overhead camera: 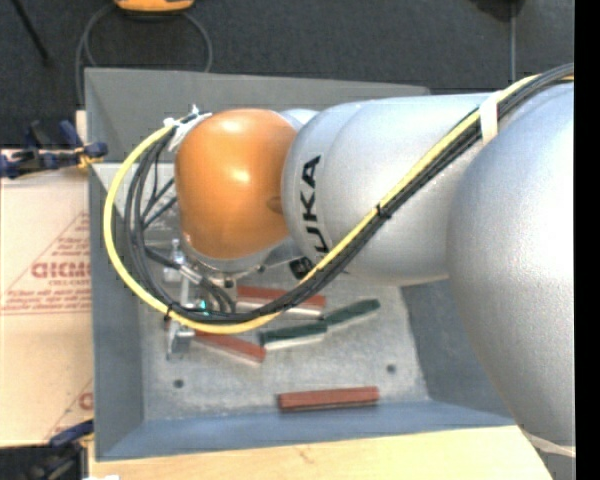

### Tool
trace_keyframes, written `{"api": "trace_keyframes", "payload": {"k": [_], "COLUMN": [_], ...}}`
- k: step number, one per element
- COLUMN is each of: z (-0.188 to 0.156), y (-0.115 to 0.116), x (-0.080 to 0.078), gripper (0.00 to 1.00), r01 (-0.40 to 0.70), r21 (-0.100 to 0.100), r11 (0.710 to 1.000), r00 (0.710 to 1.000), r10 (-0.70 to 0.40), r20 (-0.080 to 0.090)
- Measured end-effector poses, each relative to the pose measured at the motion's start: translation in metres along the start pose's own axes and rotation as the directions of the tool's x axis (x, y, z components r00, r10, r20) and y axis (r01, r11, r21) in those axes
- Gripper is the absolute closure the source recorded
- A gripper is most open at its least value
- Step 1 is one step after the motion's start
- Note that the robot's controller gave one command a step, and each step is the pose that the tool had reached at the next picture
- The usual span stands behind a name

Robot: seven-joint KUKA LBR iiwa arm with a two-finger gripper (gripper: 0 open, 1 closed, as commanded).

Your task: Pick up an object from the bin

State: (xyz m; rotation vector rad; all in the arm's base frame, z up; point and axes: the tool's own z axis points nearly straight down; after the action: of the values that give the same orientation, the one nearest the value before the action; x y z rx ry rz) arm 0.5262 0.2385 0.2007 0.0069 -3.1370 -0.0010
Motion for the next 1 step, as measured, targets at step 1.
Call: {"api": "trace_keyframes", "payload": {"k": [1], "z": [-0.0035], "y": [-0.0010], "x": [-0.0021], "gripper": [0.00], "r01": [-0.004], "r21": [-0.002], "r11": [1.000], "r00": [1.000], "r10": [0.004], "r20": [0.007]}}
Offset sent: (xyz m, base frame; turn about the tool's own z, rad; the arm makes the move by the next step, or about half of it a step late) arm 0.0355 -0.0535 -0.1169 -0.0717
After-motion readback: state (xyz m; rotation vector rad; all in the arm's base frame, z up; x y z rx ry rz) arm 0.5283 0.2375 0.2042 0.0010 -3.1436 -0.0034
